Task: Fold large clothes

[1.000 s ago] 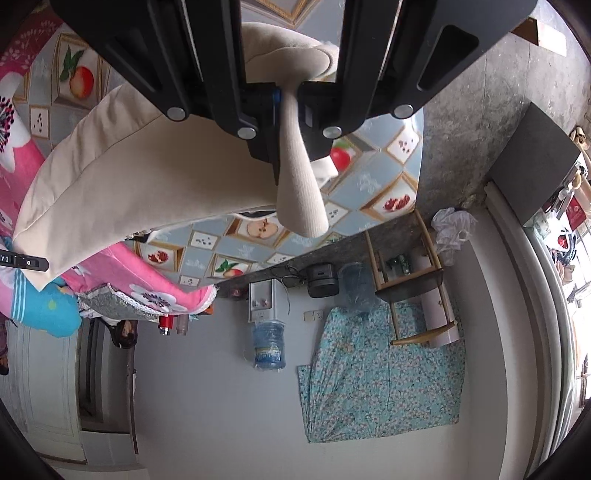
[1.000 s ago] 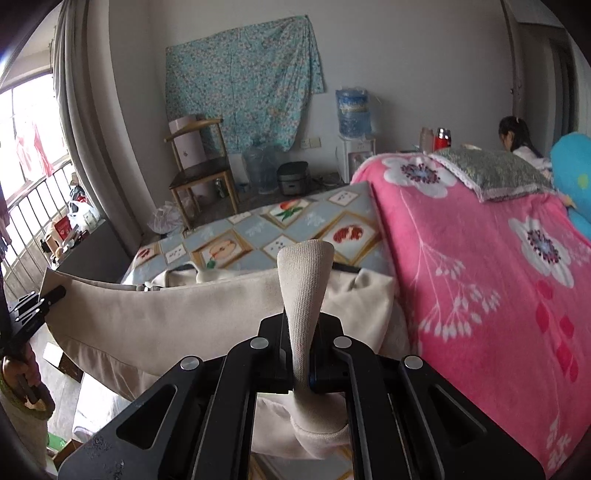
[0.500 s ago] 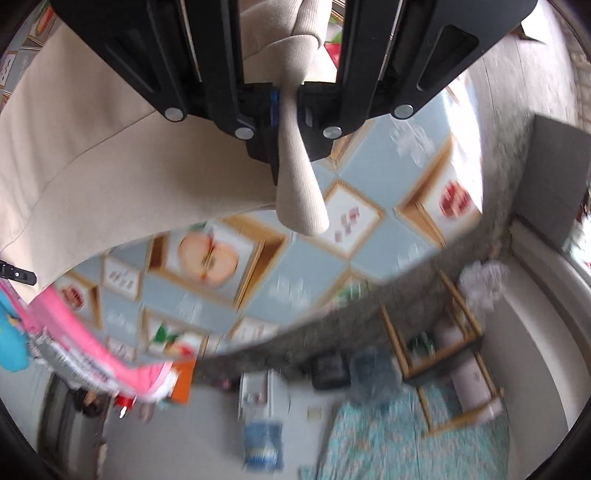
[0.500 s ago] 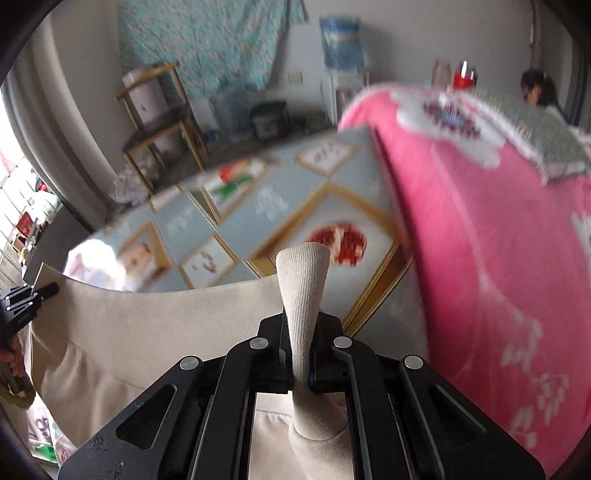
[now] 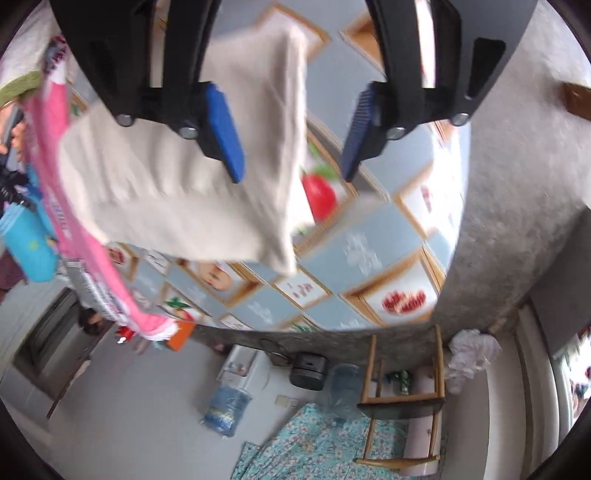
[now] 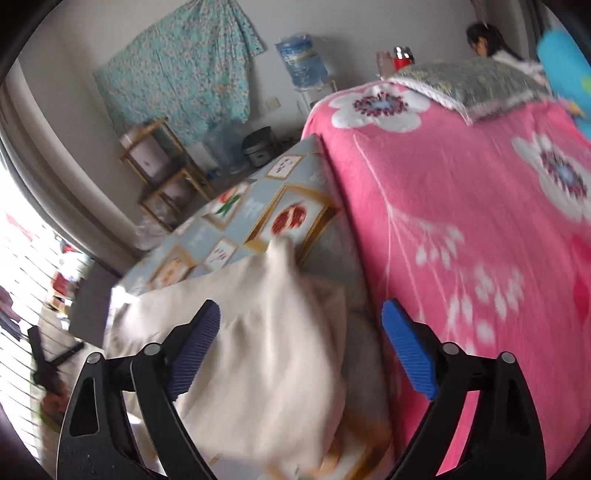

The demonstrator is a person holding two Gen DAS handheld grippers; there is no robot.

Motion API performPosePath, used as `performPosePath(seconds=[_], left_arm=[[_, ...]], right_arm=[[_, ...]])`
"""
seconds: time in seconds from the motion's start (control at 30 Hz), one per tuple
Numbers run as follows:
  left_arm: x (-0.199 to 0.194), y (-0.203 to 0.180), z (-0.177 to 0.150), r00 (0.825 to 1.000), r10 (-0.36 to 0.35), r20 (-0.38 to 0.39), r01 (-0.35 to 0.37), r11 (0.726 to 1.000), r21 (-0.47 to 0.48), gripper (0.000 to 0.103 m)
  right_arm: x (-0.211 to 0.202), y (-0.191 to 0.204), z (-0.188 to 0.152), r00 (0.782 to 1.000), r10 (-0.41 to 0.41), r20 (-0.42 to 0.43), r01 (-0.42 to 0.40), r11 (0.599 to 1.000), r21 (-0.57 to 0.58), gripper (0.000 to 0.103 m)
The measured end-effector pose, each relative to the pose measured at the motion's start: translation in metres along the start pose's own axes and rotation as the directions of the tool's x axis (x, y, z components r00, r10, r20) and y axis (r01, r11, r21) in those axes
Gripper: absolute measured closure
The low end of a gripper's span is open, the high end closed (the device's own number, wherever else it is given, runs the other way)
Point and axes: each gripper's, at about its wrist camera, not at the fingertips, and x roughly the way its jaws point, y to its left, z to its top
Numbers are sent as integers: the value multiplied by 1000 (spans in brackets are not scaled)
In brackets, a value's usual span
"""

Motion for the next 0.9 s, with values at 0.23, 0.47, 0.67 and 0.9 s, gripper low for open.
performPosePath(seconds=[0.23, 0.47, 0.67, 0.9], left_arm=[[-6, -17, -88, 964, -263, -43, 251, 950, -185, 25], [27, 0, -115, 929, -370, 0, 311, 781, -541, 18], [40, 27, -118, 914, -386, 124, 344, 577, -741, 11], [38, 32, -110, 943, -265, 200, 308, 479, -822, 11]], right_arm=[[-17, 4, -95, 973, 200, -113, -169, 958, 232, 10], [24, -1, -144, 933, 338, -122, -229, 821, 524, 10], [38, -15, -153, 947, 320, -34, -217, 713, 667, 10], [47, -12, -142, 963, 266, 46, -218, 667, 712, 10]])
